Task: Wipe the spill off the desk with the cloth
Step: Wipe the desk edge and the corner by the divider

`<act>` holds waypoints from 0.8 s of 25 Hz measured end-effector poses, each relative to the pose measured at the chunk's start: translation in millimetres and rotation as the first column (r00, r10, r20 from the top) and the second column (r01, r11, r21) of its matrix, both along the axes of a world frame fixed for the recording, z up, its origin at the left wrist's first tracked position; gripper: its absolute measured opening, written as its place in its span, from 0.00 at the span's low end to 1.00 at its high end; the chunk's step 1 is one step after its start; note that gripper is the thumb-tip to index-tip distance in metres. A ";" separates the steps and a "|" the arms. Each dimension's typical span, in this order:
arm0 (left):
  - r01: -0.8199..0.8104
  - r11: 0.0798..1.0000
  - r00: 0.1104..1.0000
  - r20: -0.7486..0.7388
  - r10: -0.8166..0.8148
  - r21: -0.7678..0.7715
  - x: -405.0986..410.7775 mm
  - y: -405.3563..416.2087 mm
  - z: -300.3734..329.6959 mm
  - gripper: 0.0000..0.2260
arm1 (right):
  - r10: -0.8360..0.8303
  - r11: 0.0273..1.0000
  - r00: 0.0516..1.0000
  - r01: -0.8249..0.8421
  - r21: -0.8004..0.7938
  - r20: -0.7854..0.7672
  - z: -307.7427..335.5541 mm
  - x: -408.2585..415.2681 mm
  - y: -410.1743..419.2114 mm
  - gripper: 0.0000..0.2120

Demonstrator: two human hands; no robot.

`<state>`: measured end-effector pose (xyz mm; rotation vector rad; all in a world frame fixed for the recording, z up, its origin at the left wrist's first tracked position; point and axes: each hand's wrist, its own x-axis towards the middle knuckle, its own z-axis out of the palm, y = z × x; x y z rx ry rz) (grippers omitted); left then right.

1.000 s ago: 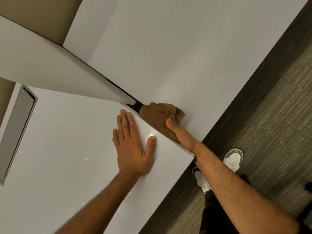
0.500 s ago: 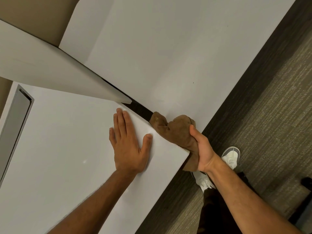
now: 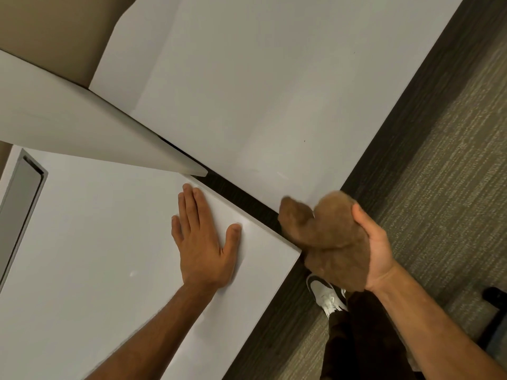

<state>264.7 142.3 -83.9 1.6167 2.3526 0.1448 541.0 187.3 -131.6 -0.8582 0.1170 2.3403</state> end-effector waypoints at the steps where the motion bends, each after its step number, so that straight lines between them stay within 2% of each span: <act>1: -0.002 1.000 1.000 -0.004 0.002 -0.007 0.7 0.2 0.3 0.42 | -0.004 0.997 1.000 0.005 0.082 -0.003 4.0 -5.9 12.1 0.47; 2: -0.003 1.000 1.000 -0.007 0.003 -0.010 1.7 -0.3 1.0 0.42 | 0.030 0.984 0.999 -0.035 0.177 0.028 9.6 -17.2 25.4 0.41; 4: -0.005 1.000 1.000 -0.010 0.005 -0.013 4.4 -0.4 3.5 0.41 | 0.176 0.904 0.960 -0.246 0.349 0.219 25.3 -56.3 50.7 0.29; 5: -0.004 1.000 1.000 -0.008 0.004 -0.015 5.3 0.1 4.8 0.41 | 0.274 0.815 0.901 -0.404 0.415 0.338 32.5 -80.6 60.6 0.27; 7: 0.009 1.000 1.000 0.010 -0.009 -0.010 6.5 0.1 6.8 0.41 | 0.426 0.544 0.730 -0.679 0.493 0.535 39.0 -127.1 74.3 0.27; 8: 0.013 1.000 1.000 0.013 -0.013 -0.004 7.1 0.4 7.5 0.40 | 0.457 0.440 0.675 -0.738 0.512 0.580 39.8 -146.5 80.4 0.27; 9: 0.013 1.000 1.000 0.009 -0.013 -0.002 7.6 1.3 8.1 0.40 | 0.470 0.387 0.654 -0.756 0.528 0.592 39.6 -161.2 86.5 0.27; 12: -0.005 1.000 1.000 0.000 0.005 -0.026 9.7 2.1 10.5 0.40 | 0.472 0.341 0.668 -0.740 0.580 0.575 36.1 -178.3 99.5 0.27; 20: 0.033 0.999 0.999 0.000 -0.033 -0.018 8.5 3.5 12.7 0.39 | 0.464 0.375 0.657 -0.753 0.540 0.595 33.4 -139.1 78.4 0.25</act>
